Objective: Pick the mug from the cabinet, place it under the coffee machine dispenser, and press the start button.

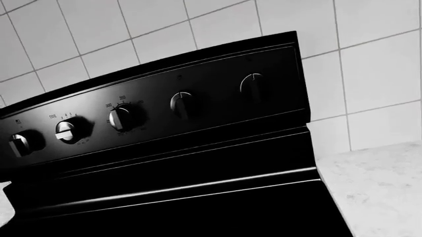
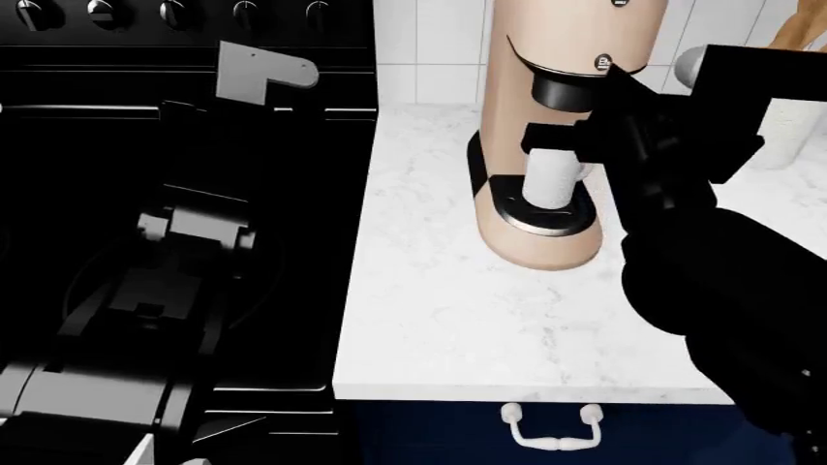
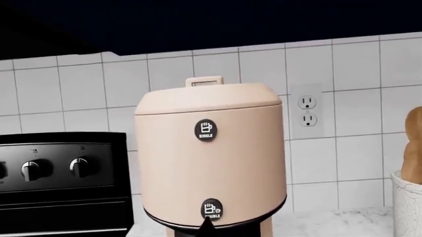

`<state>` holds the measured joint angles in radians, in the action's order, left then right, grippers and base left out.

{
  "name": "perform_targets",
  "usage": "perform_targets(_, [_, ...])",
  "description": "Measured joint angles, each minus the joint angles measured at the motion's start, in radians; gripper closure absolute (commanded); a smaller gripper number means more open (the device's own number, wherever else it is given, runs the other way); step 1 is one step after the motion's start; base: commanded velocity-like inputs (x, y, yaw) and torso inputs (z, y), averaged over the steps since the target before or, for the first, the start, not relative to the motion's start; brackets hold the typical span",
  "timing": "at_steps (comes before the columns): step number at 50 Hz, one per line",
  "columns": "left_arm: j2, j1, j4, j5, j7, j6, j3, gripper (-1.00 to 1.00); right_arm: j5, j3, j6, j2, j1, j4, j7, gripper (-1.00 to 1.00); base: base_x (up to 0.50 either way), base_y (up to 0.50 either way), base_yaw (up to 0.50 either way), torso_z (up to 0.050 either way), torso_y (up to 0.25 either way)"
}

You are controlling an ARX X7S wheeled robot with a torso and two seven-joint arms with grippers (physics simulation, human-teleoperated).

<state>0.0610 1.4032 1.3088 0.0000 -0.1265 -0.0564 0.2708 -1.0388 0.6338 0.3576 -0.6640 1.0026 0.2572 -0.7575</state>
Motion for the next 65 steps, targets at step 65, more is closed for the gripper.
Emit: perform_targets(65, [0.0, 0.0, 0.0, -0.001, -0.004, 0.004, 0.01, -1.0, 0.035, 0.023, 0.006, 0.062, 0.042, -0.116, 0.055, 1.0, 0.0, 0.0, 0.0, 0.0, 0.0])
